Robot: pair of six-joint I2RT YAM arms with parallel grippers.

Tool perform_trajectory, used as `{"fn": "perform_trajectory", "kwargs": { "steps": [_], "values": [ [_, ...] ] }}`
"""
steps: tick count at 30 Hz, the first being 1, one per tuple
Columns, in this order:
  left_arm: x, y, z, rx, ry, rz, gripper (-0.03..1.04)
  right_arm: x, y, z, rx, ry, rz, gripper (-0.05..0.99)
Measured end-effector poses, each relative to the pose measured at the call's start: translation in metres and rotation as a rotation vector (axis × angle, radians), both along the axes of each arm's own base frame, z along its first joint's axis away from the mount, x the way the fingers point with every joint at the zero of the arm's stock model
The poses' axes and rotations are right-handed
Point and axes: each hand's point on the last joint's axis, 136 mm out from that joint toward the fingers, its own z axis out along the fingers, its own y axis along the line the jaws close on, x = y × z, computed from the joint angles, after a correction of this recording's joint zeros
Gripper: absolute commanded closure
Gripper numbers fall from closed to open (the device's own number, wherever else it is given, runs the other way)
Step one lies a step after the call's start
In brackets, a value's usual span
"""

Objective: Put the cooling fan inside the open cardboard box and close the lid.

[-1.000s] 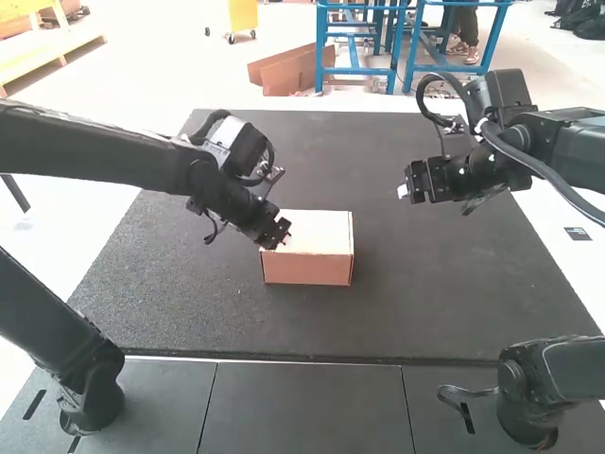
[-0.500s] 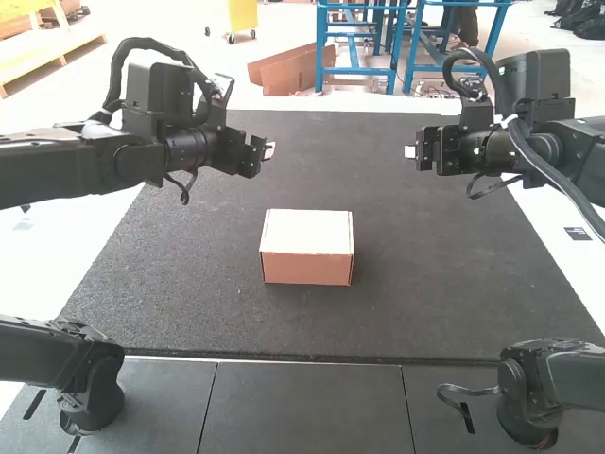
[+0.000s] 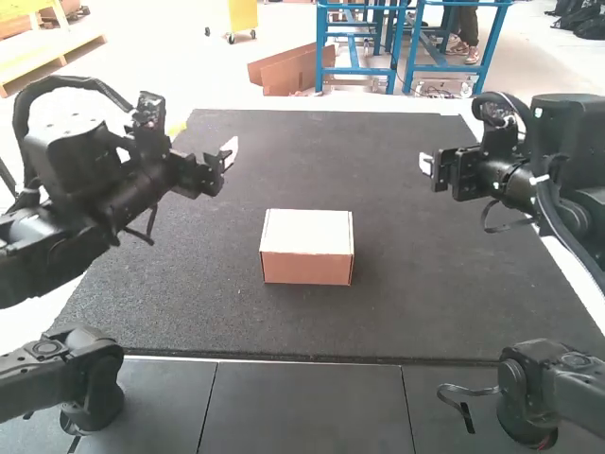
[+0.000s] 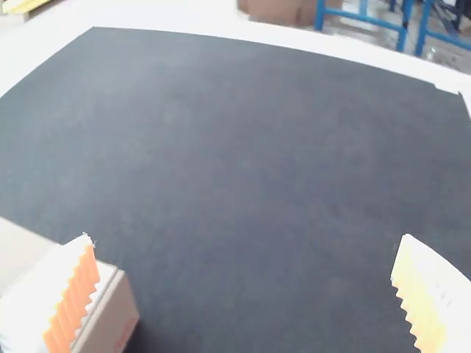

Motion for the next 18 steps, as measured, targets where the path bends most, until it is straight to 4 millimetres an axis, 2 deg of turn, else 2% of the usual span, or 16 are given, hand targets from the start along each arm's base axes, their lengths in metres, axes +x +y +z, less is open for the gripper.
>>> {"fn": "perform_trajectory", "kwargs": {
  "steps": [4,10,14,18],
  "values": [
    [-0.019,0.025,-0.001,0.004,-0.102,0.066,0.05,-0.011,-0.005,0.004,0.016,-0.064,-0.006,0.02],
    [-0.035,0.05,-0.017,0.024,-0.16,0.14,0.05,-0.026,-0.022,0.012,0.043,-0.201,-0.059,0.02],
    [-0.042,0.057,-0.016,0.017,-0.204,0.163,0.05,-0.034,-0.034,0.014,0.051,-0.283,-0.1,0.03],
    [-0.038,0.056,-0.03,0.03,-0.179,0.164,0.05,-0.038,-0.039,0.018,0.046,-0.365,-0.123,0.03]
  ]
}}
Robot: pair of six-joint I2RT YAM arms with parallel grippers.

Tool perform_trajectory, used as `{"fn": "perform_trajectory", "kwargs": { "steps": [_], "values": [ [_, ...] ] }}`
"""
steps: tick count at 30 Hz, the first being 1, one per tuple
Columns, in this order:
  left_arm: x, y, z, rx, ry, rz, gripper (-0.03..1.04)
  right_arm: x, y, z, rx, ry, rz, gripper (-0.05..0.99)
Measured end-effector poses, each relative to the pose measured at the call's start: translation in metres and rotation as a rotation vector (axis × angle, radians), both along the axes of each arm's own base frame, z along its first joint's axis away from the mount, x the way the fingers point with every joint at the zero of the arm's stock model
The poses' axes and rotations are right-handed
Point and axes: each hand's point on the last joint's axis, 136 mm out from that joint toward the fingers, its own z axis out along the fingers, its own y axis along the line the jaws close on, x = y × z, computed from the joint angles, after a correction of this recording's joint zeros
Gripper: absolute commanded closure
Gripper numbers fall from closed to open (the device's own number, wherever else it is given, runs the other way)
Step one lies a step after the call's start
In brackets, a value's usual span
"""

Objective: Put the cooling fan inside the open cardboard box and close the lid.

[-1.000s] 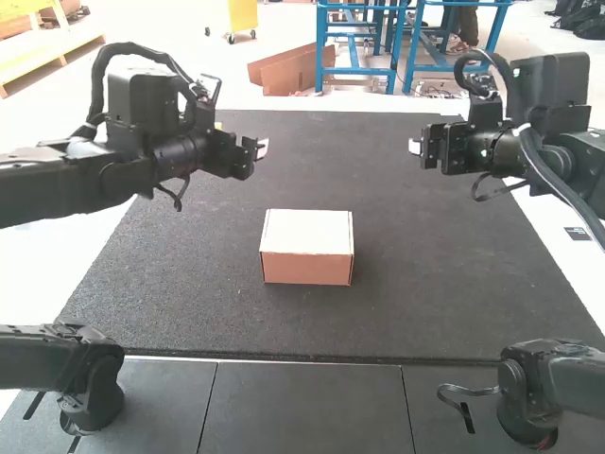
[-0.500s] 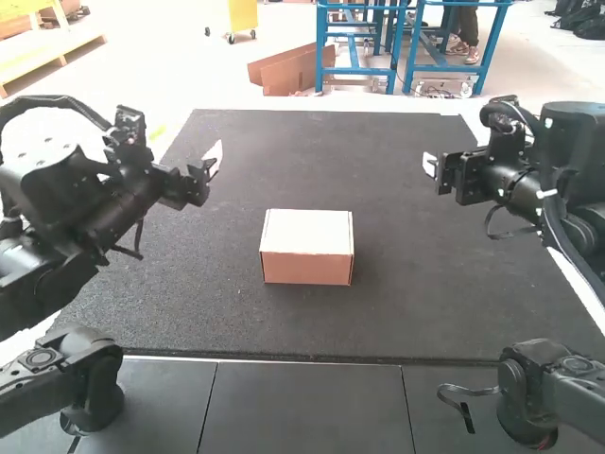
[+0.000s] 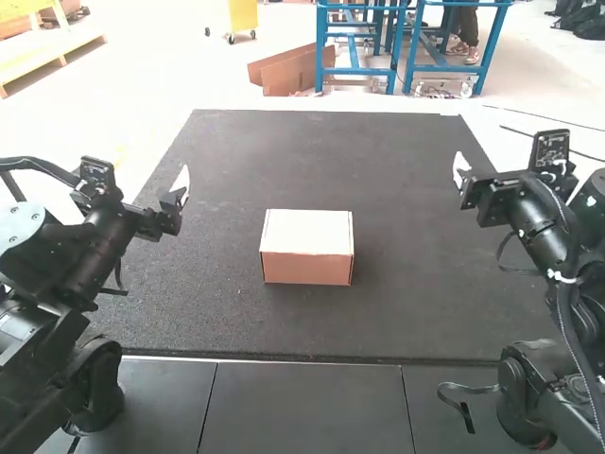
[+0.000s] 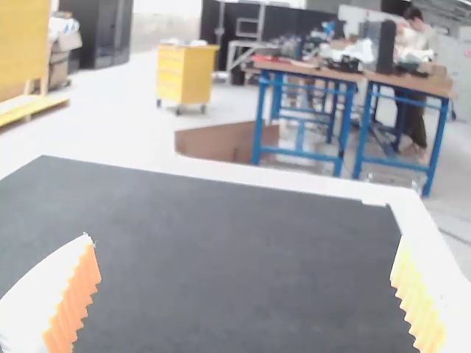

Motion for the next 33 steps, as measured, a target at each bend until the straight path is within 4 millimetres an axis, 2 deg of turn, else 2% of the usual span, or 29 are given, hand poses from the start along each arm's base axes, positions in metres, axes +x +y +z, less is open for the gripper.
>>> {"fn": "perform_trajectory", "kwargs": {
  "steps": [2,7,13,17,24,33],
  "values": [
    [0.003,-0.001,-0.01,0.006,0.013,0.0,0.05,0.001,-0.002,-0.007,-0.013,-0.001,-0.013,0.03],
    [0.01,-0.003,-0.045,0.031,0.089,0.003,0.05,0.005,-0.009,-0.037,-0.028,-0.005,-0.058,0.03],
    [0.014,0.003,-0.07,0.018,0.197,0.028,0.05,0.006,-0.022,-0.064,-0.016,-0.006,-0.123,0.03],
    [0.015,0.012,-0.086,0.006,0.264,0.066,0.05,0.008,-0.028,-0.084,-0.019,0.061,-0.152,0.02],
    [0.017,0.028,-0.087,-0.016,0.266,0.132,0.04,0.008,-0.03,-0.114,-0.036,0.18,-0.16,0.03],
    [0.018,0.048,-0.087,-0.005,0.265,0.215,0.04,0.009,-0.034,-0.116,0.021,0.192,-0.175,0.03]
  ]
}}
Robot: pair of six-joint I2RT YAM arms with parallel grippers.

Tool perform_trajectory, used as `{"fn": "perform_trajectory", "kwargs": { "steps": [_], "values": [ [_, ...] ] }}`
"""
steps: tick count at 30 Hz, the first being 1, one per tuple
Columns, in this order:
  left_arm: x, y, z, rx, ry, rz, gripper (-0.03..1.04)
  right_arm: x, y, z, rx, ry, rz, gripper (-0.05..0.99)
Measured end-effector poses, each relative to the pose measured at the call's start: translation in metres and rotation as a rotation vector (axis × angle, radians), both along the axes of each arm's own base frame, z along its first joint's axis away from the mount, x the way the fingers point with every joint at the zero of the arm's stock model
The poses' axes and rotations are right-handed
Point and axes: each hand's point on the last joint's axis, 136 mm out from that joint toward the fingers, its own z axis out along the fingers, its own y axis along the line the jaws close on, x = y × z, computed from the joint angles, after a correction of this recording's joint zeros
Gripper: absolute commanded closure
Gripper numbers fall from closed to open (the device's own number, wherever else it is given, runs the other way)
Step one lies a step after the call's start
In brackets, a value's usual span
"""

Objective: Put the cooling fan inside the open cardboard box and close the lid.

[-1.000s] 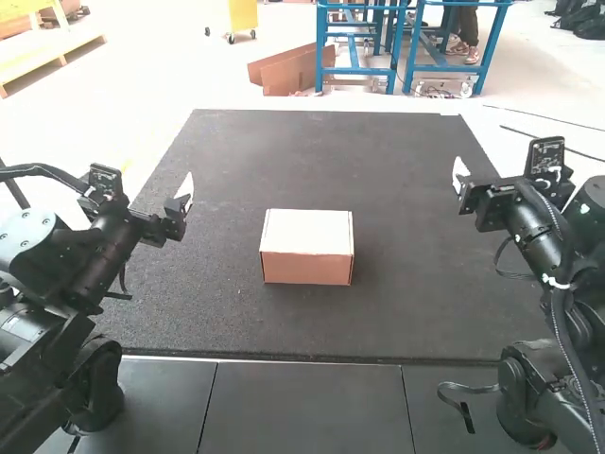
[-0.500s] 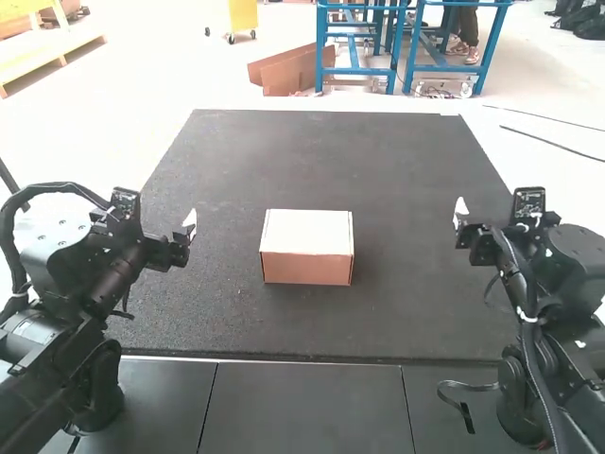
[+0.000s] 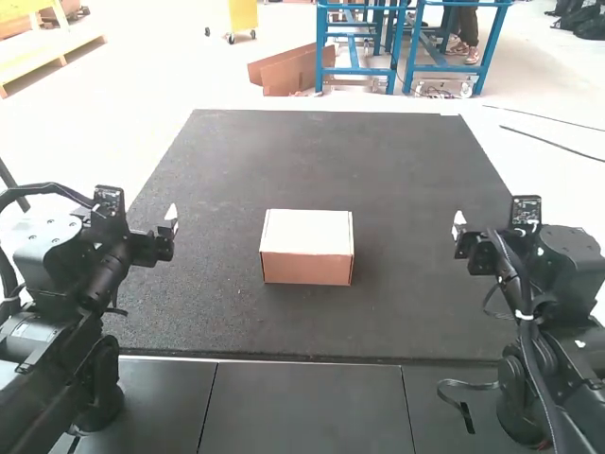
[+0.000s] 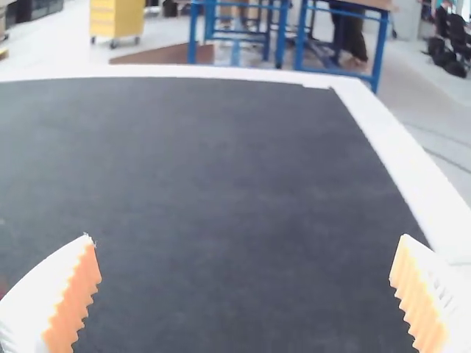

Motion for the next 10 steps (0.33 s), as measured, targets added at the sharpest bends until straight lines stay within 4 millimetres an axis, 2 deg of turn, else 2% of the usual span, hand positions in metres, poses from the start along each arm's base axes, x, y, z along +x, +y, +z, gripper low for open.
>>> {"fn": "perform_trajectory", "kwargs": {
  "steps": [10],
  "values": [
    [0.0,0.004,0.0,0.029,0.002,0.017,0.04,0.001,-0.013,0.0,0.038,0.0,-0.054,0.03]
  ]
}}
